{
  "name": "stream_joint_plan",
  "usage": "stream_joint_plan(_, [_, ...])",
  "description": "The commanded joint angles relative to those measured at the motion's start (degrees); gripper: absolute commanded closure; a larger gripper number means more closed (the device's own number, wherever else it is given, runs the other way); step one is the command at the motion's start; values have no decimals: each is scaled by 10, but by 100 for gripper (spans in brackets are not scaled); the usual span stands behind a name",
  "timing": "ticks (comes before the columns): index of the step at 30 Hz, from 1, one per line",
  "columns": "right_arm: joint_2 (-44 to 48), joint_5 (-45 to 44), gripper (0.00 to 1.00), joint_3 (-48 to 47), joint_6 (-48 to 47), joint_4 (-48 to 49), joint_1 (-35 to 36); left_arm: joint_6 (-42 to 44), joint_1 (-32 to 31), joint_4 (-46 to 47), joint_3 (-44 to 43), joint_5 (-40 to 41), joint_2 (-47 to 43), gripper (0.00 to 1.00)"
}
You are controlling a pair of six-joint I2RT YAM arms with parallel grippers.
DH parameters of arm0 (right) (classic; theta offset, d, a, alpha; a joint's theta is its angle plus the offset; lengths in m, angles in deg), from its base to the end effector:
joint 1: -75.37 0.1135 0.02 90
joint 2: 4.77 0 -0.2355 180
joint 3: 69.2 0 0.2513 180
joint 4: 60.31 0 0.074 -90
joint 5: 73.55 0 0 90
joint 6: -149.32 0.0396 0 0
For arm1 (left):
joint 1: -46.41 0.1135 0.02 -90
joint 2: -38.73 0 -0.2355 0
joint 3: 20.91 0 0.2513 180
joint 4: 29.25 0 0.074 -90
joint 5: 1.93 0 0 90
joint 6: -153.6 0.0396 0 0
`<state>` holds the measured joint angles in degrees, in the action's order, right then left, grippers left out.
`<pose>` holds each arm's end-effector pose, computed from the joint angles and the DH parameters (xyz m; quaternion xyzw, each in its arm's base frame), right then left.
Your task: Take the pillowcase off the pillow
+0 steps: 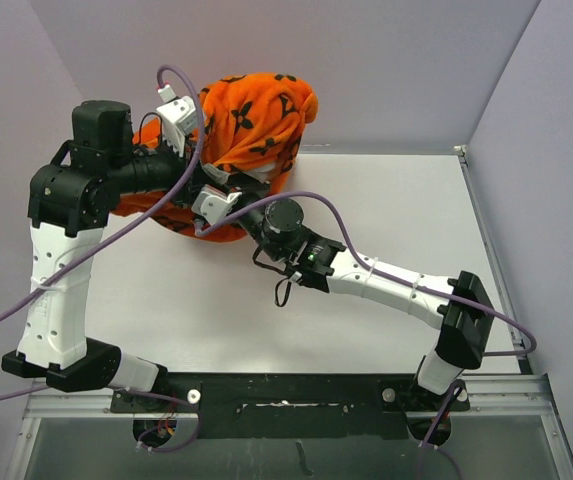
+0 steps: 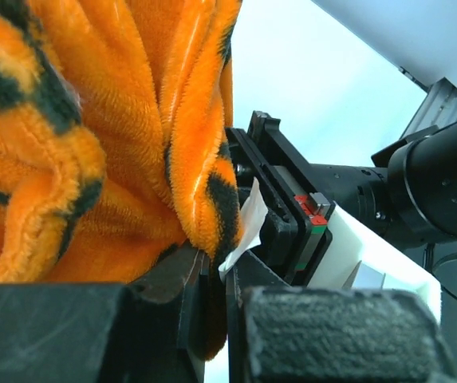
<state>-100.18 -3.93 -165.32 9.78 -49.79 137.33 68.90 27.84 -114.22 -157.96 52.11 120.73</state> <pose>0.2014 0.3488 0.3727 -0.4393 0.4645 -0.0293 0.7684 0.2041 -0.0931 0.4998 0.3215 0.7736 -0.3204 0.4421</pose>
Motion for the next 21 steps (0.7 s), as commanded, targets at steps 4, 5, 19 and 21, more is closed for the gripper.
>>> stream_joint_plan(4, [28,-23,100,63,77,0,10,32,20,-16,-116,-111,-17,100])
stream_joint_plan(5, [37,-24,100,69,94,-12,9,54,25,-23,-130,-90,-19,100])
stream_joint_plan(19, [144,-51,100,173,261,-82,9,181,33,150,-31,186,-125,100])
stream_joint_plan(21, [170,-68,100,209,291,-82,8,179,32,189,-19,210,-133,100])
